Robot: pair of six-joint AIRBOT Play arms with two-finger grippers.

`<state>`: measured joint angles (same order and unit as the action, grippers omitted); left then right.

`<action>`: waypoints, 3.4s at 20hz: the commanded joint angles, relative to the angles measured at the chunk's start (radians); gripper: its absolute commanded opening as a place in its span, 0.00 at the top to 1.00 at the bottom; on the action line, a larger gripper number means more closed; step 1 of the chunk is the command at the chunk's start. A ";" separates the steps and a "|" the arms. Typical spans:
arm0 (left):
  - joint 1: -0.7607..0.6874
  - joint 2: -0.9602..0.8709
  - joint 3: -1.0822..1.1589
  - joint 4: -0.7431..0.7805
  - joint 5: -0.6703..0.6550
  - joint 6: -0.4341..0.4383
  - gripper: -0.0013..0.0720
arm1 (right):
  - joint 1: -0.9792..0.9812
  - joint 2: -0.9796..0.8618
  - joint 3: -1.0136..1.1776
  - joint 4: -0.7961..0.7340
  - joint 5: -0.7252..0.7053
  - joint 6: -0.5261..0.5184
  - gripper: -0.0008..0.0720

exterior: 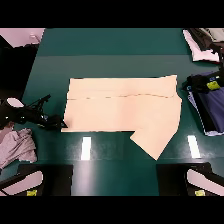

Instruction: Fold the shirts.

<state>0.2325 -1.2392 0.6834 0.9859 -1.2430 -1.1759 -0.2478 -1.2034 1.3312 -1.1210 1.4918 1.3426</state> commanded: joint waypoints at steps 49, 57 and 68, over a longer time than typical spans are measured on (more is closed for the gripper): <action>0.000 0.319 0.129 -0.029 0.124 -0.144 0.95 | 0.152 0.178 -0.306 -0.191 -0.125 0.067 0.97; 0.000 -0.032 0.318 -0.159 0.188 -0.080 0.95 | 0.152 -0.150 -0.027 -0.189 -0.172 0.067 0.97; 0.000 -0.250 0.498 -0.205 0.304 -0.113 0.27 | 0.122 -0.384 0.180 -0.035 -0.312 0.132 0.27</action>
<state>0.2321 -1.4639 1.1458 0.7948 -0.9894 -1.2591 -0.1070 -1.5490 1.4746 -1.2583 1.2293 1.4551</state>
